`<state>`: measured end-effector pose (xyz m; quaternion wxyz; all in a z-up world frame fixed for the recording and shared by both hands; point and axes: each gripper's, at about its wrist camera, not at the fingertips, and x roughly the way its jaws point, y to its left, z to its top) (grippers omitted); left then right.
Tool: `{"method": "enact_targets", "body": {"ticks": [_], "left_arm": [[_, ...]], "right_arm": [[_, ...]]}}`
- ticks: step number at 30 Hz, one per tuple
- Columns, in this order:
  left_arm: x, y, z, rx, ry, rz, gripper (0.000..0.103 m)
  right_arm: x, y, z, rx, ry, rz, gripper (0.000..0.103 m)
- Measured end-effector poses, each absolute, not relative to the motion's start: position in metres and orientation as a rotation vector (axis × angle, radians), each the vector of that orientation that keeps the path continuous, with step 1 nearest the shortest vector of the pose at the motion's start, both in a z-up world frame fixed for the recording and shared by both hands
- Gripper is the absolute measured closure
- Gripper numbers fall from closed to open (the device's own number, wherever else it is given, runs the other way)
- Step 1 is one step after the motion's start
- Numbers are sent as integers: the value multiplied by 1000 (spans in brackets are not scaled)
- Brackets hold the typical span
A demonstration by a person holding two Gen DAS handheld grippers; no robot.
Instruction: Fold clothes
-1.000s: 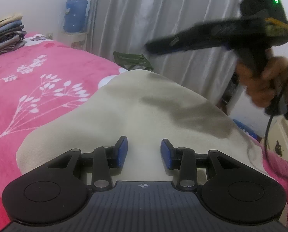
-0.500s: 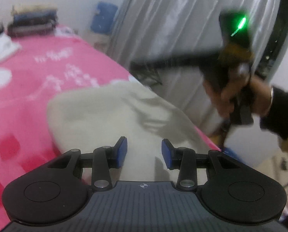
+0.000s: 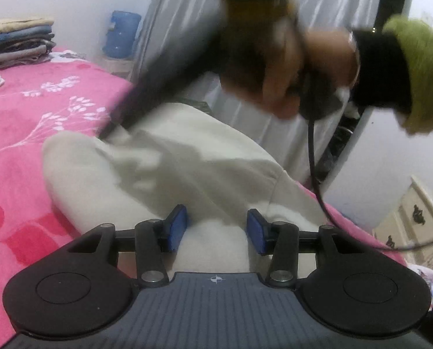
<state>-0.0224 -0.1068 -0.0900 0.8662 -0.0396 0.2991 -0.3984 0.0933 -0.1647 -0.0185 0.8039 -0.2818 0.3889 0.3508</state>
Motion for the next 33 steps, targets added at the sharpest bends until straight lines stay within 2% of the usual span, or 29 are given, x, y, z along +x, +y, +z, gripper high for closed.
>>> {"method": "enact_targets", "body": {"ticks": [2, 4, 7, 10, 15, 18, 21, 26, 30, 33], "left_arm": [[-23, -107, -91, -73, 619, -837, 57], [-25, -108, -92, -55, 615, -830, 56], [-21, -106, -92, -65, 644, -811, 56], [-18, -104, -89, -86, 662, -829, 56], [-8, -86, -79, -188, 706, -868, 56], [4, -60, -71, -277, 703, -844, 56], [21, -47, -70, -288, 720, -787, 56], [26, -63, -83, -120, 733, -784, 58], [24, -67, -91, -60, 729, -793, 57], [24, -70, -91, -18, 716, -790, 57]], "right_arm": [[94, -152, -15, -533, 837, 831, 78], [100, -138, -49, -573, 882, 830, 78], [104, -143, -74, -486, 908, 843, 71], [100, -151, -65, -452, 892, 830, 71], [84, -203, -5, -396, 784, 627, 73], [56, -256, 25, -342, 736, 494, 72], [18, -284, 31, -281, 763, 488, 72], [-34, -264, 8, -290, 809, 727, 72], [-48, -259, -61, -363, 939, 767, 74], [-48, -265, -60, -315, 936, 732, 74]]}}
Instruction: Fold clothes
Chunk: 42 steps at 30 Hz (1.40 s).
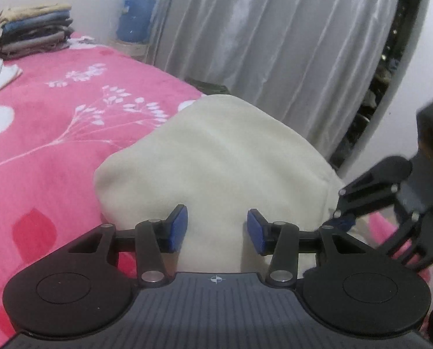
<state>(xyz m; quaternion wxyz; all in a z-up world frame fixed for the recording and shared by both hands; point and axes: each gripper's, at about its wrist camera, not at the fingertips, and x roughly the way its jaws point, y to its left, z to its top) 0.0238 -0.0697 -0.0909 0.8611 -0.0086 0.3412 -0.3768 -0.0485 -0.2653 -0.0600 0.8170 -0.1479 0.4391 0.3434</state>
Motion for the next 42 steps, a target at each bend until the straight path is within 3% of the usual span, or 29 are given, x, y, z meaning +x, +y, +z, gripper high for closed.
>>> {"method": "enact_targets", "body": {"ticks": [3, 5, 9, 11, 18, 23, 27, 31, 34, 37, 42], "left_arm": [[24, -69, -88, -27, 728, -780, 57], [24, -67, -88, -53, 740, -774, 57], [25, -70, -87, -58, 752, -771, 57], [20, -74, -86, -21, 738, -760, 57], [19, -83, -80, 28, 748, -719, 57], [18, -96, -65, 55, 763, -672, 56], [6, -119, -47, 130, 723, -707, 54], [1, -144, -52, 176, 751, -735, 54], [-3, -155, -70, 217, 776, -695, 53], [-14, -155, -72, 269, 723, -700, 52], [1, -133, -50, 149, 686, -663, 52]], "right_arm": [[-63, -246, -38, -470, 887, 734, 73], [-77, -244, -20, -406, 841, 789, 73], [-109, -230, -65, -620, 855, 773, 72], [-118, -237, -71, -562, 825, 742, 71], [-87, -281, -3, -366, 803, 593, 74], [-64, -326, -78, -290, 967, 387, 74], [-54, -338, -48, -168, 1007, 278, 76], [-26, -352, -9, -15, 893, 250, 75], [-11, -345, -27, -92, 848, 239, 75], [-3, -343, -72, -62, 948, 252, 76], [5, -345, -34, 8, 869, 273, 76]]}}
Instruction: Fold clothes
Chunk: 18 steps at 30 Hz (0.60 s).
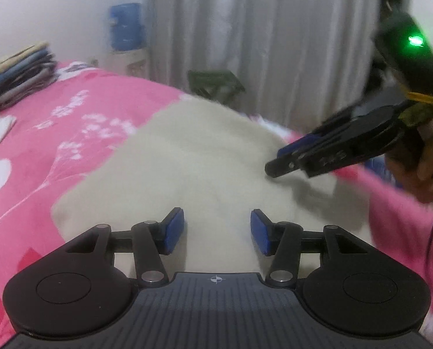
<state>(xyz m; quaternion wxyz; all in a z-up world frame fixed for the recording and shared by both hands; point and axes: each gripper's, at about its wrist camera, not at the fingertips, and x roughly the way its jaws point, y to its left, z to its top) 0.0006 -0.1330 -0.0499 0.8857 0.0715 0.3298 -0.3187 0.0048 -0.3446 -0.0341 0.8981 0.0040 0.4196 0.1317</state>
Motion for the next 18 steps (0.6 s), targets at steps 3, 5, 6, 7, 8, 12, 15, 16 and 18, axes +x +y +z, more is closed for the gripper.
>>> {"method": "enact_targets", "body": {"ticks": [3, 5, 6, 7, 8, 12, 15, 16, 18], "left_arm": [[30, -123, -46, 112, 692, -555, 52], [51, -123, -54, 115, 750, -463, 53], [59, -123, -60, 116, 775, -430, 54], [62, -121, -65, 108, 777, -419, 55], [64, -120, -70, 97, 775, -411, 54], [59, -129, -74, 138, 758, -395, 53], [66, -130, -71, 128, 790, -369, 53], [67, -130, -70, 119, 800, -362, 53], [66, -130, -68, 104, 815, -348, 53]], "right_arm": [[30, -339, -11, 15, 772, 287, 75], [54, -331, -12, -1, 737, 297, 75], [66, -327, -17, 0, 731, 304, 75], [78, -324, -26, 12, 736, 312, 75], [89, -322, -35, 26, 742, 320, 75], [123, -324, -79, 22, 835, 255, 77], [122, -327, -63, 97, 844, 242, 75], [120, -326, -56, 110, 821, 264, 76], [122, -321, -47, 108, 789, 285, 76]]}}
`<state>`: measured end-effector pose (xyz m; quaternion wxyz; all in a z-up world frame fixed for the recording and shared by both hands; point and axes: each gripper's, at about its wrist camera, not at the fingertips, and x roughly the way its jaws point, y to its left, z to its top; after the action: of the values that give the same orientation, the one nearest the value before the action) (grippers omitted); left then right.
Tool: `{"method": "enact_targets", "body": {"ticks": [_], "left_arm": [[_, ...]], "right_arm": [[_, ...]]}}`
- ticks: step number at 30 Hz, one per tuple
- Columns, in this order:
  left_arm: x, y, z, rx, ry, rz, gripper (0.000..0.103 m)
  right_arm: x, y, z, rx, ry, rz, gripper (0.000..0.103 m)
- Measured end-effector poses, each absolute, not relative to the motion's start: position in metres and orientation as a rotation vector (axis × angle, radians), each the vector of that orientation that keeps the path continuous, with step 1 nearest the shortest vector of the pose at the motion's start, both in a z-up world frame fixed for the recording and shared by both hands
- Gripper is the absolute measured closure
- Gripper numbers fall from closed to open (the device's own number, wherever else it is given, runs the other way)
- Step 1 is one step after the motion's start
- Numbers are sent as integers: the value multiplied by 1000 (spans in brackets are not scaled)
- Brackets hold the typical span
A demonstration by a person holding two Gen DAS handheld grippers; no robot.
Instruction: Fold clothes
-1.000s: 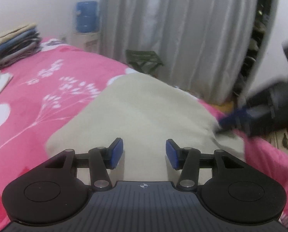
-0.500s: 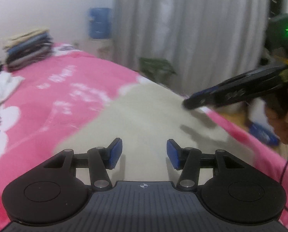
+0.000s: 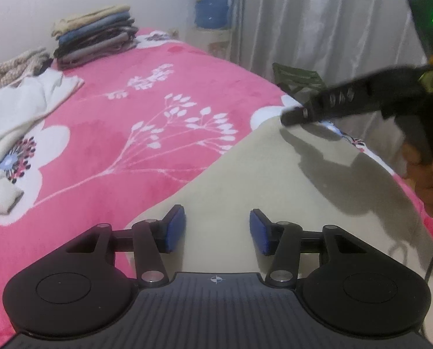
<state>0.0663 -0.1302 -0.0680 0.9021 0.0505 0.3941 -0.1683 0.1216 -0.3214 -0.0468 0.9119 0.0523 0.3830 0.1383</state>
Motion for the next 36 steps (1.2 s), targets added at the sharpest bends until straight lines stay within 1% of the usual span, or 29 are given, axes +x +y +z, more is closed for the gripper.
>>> {"method": "enact_targets", "body": {"ticks": [3, 4, 5, 9, 12, 15, 17, 18, 20, 24, 27, 28, 30, 31, 33, 36], "left_arm": [[66, -134, -68, 109, 823, -330, 53], [66, -135, -68, 112, 827, -329, 53], [65, -135, -68, 115, 831, -328, 53], [65, -133, -65, 104, 848, -324, 53], [66, -135, -64, 102, 855, -315, 53], [66, -138, -64, 108, 860, -302, 53], [66, -138, -63, 106, 865, -296, 53], [66, -138, -63, 105, 868, -295, 53], [65, -138, -61, 108, 873, -293, 53], [63, -137, -60, 113, 880, -292, 53], [63, -136, -61, 112, 881, -291, 53], [63, -137, -61, 115, 880, -290, 53], [62, -138, -62, 119, 877, -286, 53], [61, -139, -62, 120, 876, -288, 52], [59, -140, -62, 131, 874, -288, 52], [58, -141, -61, 145, 874, -285, 52]], "right_arm": [[141, -317, -64, 53, 839, 237, 78], [145, -319, -71, 48, 851, 220, 73], [149, -321, -77, 45, 861, 204, 70], [135, -332, -56, 124, 838, 210, 70], [110, -333, -35, 114, 825, 254, 70], [82, -325, -30, 45, 839, 320, 70], [73, -318, -46, -51, 877, 307, 72], [71, -316, -59, -105, 906, 278, 75], [70, -323, -71, -100, 917, 255, 75], [51, -330, -39, 18, 864, 274, 76], [23, -323, -24, 13, 849, 363, 76], [16, -320, -27, -15, 860, 376, 76], [6, -314, -49, -78, 927, 362, 76], [2, -315, -61, -87, 930, 347, 79], [-6, -315, -85, -101, 930, 316, 79], [-3, -313, -82, -71, 939, 287, 79]]}}
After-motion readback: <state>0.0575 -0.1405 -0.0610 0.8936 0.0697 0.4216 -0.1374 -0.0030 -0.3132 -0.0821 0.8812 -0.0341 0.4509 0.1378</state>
